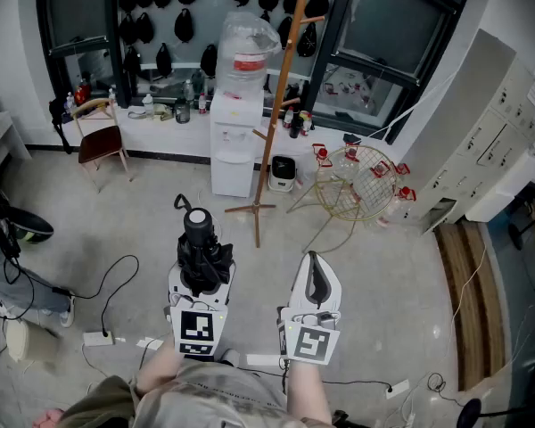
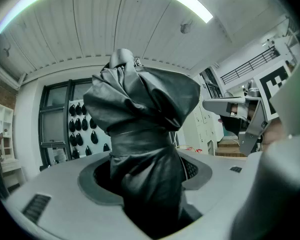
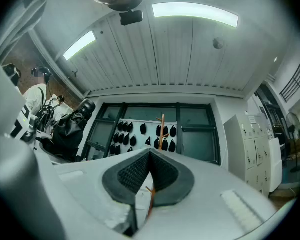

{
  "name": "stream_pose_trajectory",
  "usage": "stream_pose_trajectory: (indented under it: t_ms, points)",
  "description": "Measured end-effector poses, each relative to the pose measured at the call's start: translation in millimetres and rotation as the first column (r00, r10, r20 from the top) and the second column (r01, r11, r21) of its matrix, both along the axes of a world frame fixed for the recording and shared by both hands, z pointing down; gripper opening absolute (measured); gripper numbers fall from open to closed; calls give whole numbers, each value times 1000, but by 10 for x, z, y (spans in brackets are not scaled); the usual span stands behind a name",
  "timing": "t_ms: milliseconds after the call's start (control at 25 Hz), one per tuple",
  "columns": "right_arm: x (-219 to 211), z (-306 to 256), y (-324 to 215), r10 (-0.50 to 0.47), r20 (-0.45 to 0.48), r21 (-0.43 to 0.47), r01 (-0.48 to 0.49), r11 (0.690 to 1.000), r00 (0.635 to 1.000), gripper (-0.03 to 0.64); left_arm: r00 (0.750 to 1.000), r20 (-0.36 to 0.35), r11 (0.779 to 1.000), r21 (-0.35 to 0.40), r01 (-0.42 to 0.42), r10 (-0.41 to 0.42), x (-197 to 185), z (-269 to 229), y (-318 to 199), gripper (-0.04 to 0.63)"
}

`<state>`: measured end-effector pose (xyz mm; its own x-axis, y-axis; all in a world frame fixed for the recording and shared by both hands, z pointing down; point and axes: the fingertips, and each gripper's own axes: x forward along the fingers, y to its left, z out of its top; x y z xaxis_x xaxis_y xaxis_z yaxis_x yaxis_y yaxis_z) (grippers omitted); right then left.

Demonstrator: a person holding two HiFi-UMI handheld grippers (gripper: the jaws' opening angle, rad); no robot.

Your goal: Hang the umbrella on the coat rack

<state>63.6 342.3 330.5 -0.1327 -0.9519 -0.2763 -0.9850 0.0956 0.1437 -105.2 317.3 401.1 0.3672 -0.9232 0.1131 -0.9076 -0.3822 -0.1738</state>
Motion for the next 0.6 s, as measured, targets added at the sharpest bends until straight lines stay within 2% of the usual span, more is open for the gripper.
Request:
stream_pose_trajectory:
  t_ms: [600]
  points:
    - [-49,34,-25,-19,-20,-1,19,1000,1000,0,1000,15,1000,-13,8,-8,-37,94,0,295]
